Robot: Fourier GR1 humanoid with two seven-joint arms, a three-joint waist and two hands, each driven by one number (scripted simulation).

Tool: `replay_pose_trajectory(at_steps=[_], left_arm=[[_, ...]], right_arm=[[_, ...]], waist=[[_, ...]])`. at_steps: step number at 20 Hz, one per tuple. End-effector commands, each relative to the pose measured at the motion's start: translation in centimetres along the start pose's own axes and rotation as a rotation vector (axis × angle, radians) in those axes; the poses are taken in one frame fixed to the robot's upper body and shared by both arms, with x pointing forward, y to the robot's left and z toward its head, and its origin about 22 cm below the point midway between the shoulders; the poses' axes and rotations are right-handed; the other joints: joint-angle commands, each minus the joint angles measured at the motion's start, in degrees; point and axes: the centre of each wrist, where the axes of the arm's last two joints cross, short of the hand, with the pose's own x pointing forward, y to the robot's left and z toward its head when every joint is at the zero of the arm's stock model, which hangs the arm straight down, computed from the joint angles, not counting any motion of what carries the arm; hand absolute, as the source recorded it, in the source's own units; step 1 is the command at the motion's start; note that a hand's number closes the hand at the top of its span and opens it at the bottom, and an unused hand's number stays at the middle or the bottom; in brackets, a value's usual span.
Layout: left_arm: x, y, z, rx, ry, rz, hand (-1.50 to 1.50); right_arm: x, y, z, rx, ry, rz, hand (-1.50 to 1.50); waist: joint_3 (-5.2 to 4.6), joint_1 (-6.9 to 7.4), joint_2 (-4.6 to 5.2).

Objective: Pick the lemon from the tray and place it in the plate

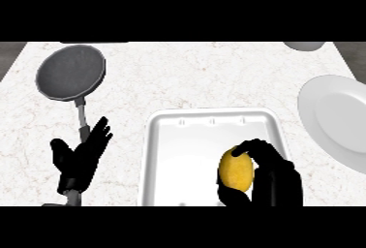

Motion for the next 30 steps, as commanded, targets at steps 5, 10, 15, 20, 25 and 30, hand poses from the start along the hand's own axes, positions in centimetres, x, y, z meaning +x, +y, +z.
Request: replay_pose_trajectory(at_steps=[5,10,15,20,25,30], left_arm=[[-1.0,-1.6,-0.4,0.004,0.04,-0.001,0.0],[-1.0,-1.8,-0.5,-0.013,0.06,0.017,0.0],[-1.8,-0.3,-0.5,0.017,0.057,-0.01,0.0],[-2.0,0.2,-0.3,-0.034,0.053,-0.015,0.0],[-1.0,0.1,0.2,-0.033,0.049,0.004,0.0],[-0.8,-1.9,0.2,-0.031,0.041,0.018,0.0]], right_arm=[[-3.6,-4.1,-2.2,-0.232,0.145,-0.202,1.5],[-8.5,-4.7,-3.7,-0.344,0.178,-0.268,1.5],[-14.8,-6.3,-7.1,-0.408,0.202,-0.15,1.5],[-18.9,-7.7,-12.4,-0.523,0.247,-0.145,1.5],[-23.9,-8.0,-15.5,-0.522,0.255,-0.14,1.5],[-28.4,-8.4,-17.1,-0.5,0.243,-0.139,1.5]], waist=[[-0.31,0.07,0.53],[-0.24,0.27,0.67],[-0.24,0.29,0.7],[-0.25,1.02,0.79],[-0.13,1.84,0.85],[-0.19,1.63,0.78]])
